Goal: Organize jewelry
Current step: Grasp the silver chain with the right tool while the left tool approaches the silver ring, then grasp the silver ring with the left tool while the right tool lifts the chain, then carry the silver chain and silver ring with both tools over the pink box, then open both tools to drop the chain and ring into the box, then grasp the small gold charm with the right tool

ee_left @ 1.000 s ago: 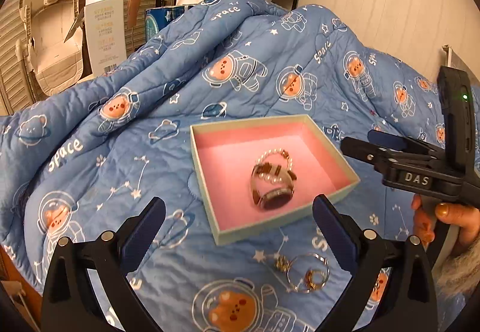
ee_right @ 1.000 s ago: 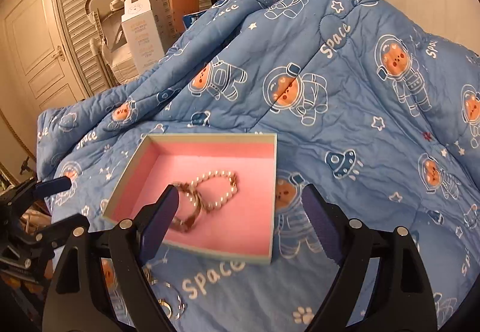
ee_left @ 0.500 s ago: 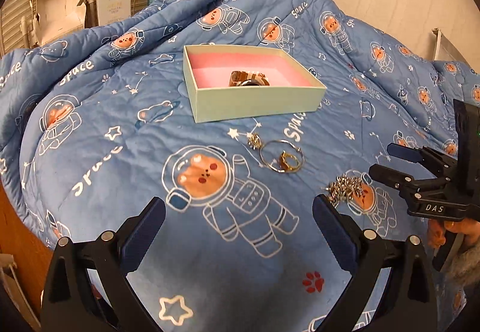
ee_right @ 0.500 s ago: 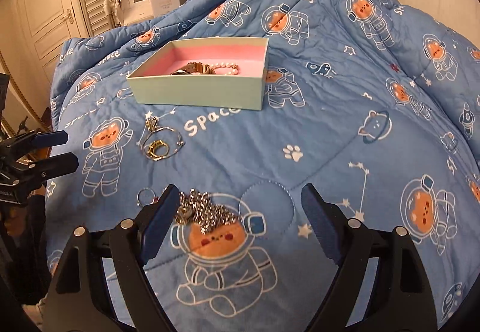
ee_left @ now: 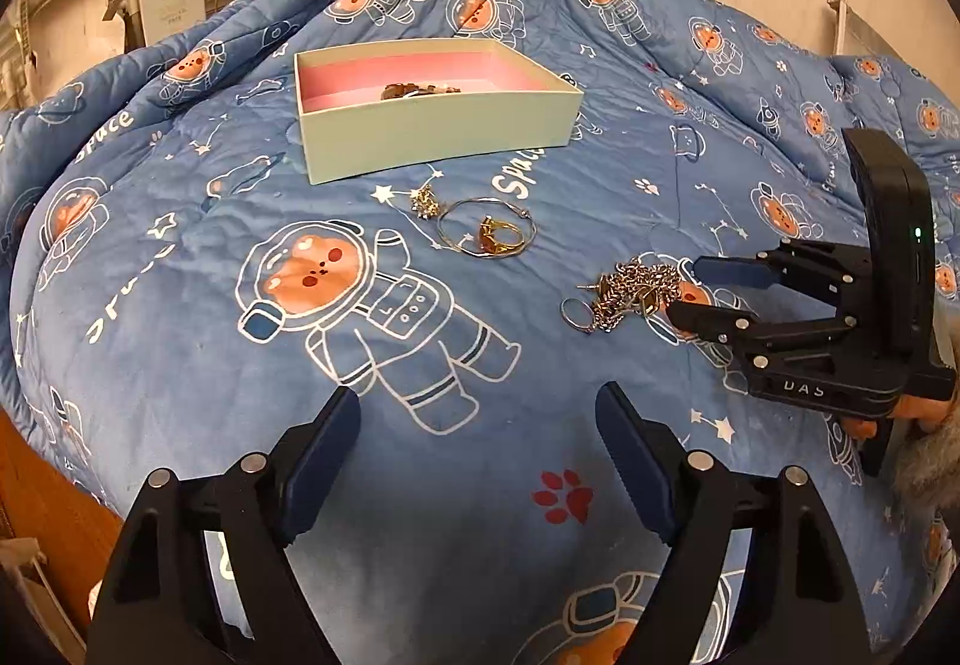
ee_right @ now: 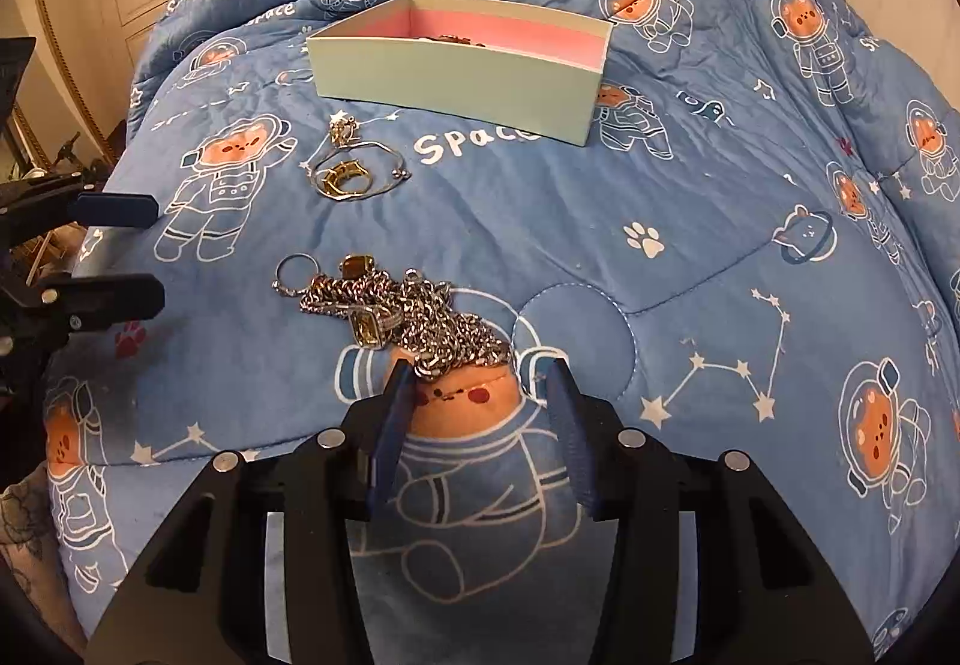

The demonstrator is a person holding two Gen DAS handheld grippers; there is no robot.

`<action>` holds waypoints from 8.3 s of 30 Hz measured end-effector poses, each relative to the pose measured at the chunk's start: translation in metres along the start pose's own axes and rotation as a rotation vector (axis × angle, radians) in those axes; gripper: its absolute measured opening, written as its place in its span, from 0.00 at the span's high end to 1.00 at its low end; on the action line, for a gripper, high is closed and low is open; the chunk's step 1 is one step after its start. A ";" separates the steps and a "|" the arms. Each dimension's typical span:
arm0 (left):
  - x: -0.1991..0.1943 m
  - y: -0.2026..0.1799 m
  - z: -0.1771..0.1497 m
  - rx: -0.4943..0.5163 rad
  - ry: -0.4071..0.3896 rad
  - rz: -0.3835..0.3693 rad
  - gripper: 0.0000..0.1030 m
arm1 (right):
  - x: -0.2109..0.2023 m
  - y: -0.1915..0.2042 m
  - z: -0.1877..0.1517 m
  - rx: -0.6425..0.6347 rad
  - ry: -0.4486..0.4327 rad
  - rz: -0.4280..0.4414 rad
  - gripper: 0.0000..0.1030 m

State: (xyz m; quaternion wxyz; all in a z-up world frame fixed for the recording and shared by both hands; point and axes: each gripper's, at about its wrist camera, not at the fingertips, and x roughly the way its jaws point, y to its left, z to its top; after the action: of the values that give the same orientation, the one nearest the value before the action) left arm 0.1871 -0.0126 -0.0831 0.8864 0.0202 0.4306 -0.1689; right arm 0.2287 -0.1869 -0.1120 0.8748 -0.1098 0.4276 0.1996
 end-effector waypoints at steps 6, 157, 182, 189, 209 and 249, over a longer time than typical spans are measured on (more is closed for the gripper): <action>0.016 -0.015 0.008 0.049 0.020 -0.018 0.39 | 0.012 0.001 0.008 -0.035 -0.018 0.059 0.71; 0.147 0.085 0.224 -0.091 0.137 0.070 0.80 | 0.088 -0.030 0.192 0.038 -0.010 0.067 0.70; 0.033 0.097 0.140 -0.125 -0.121 0.091 0.07 | 0.015 -0.036 0.103 0.228 -0.165 0.016 0.15; 0.015 0.091 0.072 -0.150 -0.089 0.102 0.07 | -0.005 -0.038 0.044 0.311 -0.133 0.003 0.15; 0.007 0.015 0.006 -0.027 -0.085 0.113 0.16 | -0.021 0.007 -0.012 0.276 -0.086 -0.002 0.35; 0.082 -0.010 0.071 0.037 0.029 0.066 0.44 | -0.013 -0.002 -0.019 0.337 -0.078 0.007 0.82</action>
State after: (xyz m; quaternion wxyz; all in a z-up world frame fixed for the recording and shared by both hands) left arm 0.2846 -0.0575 -0.1001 0.8846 0.0532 0.4393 -0.1471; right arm 0.2095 -0.1987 -0.1133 0.8961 0.0477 0.4209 0.1323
